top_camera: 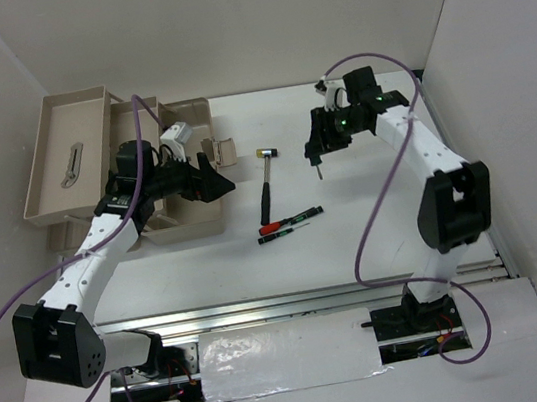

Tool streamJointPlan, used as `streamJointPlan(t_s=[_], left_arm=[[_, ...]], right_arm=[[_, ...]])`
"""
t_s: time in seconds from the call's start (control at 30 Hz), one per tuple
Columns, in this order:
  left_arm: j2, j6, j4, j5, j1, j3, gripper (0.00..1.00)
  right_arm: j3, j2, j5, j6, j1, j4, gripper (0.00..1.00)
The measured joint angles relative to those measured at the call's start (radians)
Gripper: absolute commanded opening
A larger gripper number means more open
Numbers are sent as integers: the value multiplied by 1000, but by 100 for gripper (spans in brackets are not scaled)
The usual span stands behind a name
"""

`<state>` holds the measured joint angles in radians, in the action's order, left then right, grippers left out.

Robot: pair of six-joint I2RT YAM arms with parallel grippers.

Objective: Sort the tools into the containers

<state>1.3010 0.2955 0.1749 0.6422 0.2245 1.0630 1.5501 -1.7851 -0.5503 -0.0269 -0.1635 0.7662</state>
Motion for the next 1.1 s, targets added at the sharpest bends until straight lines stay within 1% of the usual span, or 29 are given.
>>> streamJointPlan(t_s=[0.1,0.17,0.27,0.4,0.5,0.53,0.67,0.7,0.8,0.87,0.9,0.97,1.0,1.1], left_arm=[[16,87,-95,30,43,-7,95],[35,142,-157,39,56,-5,96],[69,199,-204,45,71,9,96],[107,270,-269,69,87,28,94],[115,324,-327,101,98,27,85],[117,343,-351,115,103,27,81],[117,407,-453,167,125,10,73],[117,420,-469,175,129,5,70],[117,444,-496,195,141,1,63],[117,448,-508,203,146,1,61],[118,450,-513,208,149,1,57],[119,461,-520,213,153,1,55],[119,466,-523,216,154,1,51],[121,473,-534,223,154,1,48]], right_arm=[[-48,157,-111,205,-24,-180,0],[-100,238,-148,337,-69,-295,0],[-138,277,-179,486,-147,-408,0],[-152,257,-203,617,-205,-475,0],[-153,241,-217,687,-207,-505,0],[-153,238,-220,704,-207,-514,0],[-153,236,-234,765,-202,-554,0],[-153,236,-238,777,-201,-563,0],[-153,233,-253,817,-198,-597,0],[-157,230,-265,850,-195,-628,0],[-160,229,-273,864,-193,-642,0],[-166,226,-282,887,-189,-660,0],[-167,224,-286,898,-188,-667,0],[-169,223,-294,917,-185,-678,0]])
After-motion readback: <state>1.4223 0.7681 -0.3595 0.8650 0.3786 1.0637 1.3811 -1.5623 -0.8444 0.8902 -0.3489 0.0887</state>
